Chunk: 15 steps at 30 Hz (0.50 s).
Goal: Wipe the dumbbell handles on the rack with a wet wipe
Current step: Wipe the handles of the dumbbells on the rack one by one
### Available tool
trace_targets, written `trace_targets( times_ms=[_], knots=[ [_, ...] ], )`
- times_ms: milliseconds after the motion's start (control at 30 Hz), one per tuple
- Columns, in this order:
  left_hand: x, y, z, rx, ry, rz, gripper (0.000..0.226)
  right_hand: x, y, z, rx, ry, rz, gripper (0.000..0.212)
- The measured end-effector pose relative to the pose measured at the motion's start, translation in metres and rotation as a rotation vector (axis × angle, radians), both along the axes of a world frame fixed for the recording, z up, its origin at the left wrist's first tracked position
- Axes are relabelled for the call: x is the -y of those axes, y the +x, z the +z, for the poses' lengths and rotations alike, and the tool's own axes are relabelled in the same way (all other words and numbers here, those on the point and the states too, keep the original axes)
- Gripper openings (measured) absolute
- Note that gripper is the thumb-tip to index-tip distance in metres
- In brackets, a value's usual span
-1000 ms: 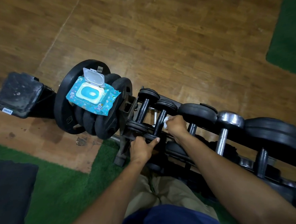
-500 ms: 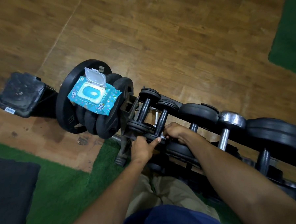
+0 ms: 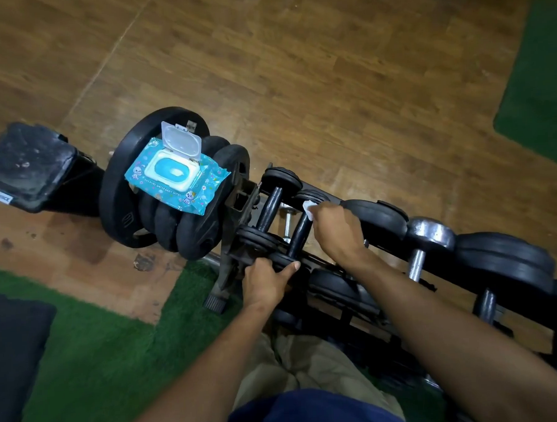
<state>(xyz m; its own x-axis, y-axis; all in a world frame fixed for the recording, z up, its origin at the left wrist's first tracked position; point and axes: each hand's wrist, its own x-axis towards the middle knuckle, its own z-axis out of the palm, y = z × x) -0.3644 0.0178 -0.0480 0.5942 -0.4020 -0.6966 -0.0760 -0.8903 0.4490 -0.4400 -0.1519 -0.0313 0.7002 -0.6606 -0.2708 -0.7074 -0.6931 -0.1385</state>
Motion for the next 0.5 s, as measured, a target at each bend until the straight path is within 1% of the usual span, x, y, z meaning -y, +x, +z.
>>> trace_targets(
  times_ms=[33,67,133,233,367,500],
  knots=[
    [0.0,0.0,0.001,-0.007,0.002,0.003,0.061,-0.002,0.002,-0.002,-0.046,-0.067,0.067,0.017],
    [0.0,0.0,0.002,-0.013,0.004,0.004,0.061,-0.005,0.004,-0.003,-0.08,-0.101,0.12,0.023],
    [0.0,0.001,0.003,-0.016,0.004,0.002,0.06,-0.009,0.005,-0.009,-0.122,-0.109,0.232,0.031],
    [-0.001,0.0,0.002,-0.018,0.006,0.001,0.061,-0.014,0.009,-0.015,-0.174,-0.068,0.38,0.024],
    [0.0,0.0,0.005,-0.013,0.02,0.006,0.061,-0.005,0.025,-0.011,-0.234,-0.059,0.353,0.028],
    [0.001,0.001,0.006,-0.02,0.025,0.001,0.062,-0.001,0.054,-0.011,-0.396,0.022,0.388,0.027]
  ],
)
